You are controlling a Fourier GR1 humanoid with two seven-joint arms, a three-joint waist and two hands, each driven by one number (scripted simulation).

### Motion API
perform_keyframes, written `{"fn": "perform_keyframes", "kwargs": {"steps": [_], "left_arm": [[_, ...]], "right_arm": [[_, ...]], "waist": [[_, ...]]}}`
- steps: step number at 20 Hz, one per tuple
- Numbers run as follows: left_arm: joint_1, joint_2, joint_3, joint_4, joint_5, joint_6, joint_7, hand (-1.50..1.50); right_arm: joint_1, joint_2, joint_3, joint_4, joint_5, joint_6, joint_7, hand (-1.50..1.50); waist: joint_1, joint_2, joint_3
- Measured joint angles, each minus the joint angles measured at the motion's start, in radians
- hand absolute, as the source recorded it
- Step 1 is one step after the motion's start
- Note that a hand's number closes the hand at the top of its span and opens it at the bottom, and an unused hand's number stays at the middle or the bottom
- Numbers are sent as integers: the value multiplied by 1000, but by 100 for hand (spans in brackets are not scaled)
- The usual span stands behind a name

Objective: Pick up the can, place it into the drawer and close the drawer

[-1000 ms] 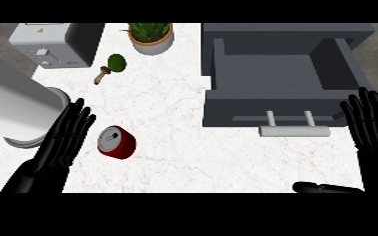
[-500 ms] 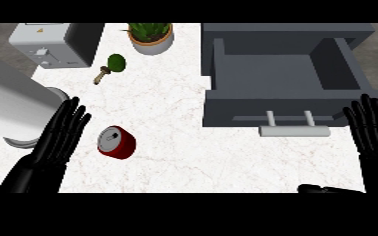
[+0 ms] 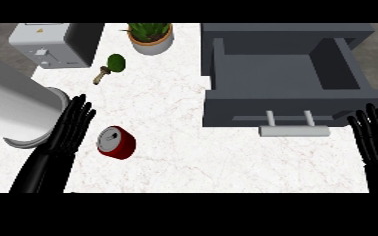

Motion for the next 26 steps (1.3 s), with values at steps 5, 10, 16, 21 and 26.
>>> {"fn": "perform_keyframes", "kwargs": {"steps": [5,10,16,21,26], "left_arm": [[-24,-26,-8,109,-41,18,-71,-150],[-40,-28,24,227,-46,20,-161,-150],[-13,-3,73,289,-23,-7,-235,-150],[-23,-5,96,379,-37,-1,-312,-150],[-30,30,145,459,-15,-41,-376,-150]], "right_arm": [[-30,-7,-27,13,-14,16,14,-150],[-30,-3,-49,31,-15,36,-5,-150],[-57,-7,-79,73,-22,55,-16,-150],[-29,27,-43,50,16,47,-32,-150],[-31,18,-69,44,-4,69,-22,-150]], "waist": [[0,0,0],[0,0,0],[1,0,0],[1,0,0],[1,0,0]]}}
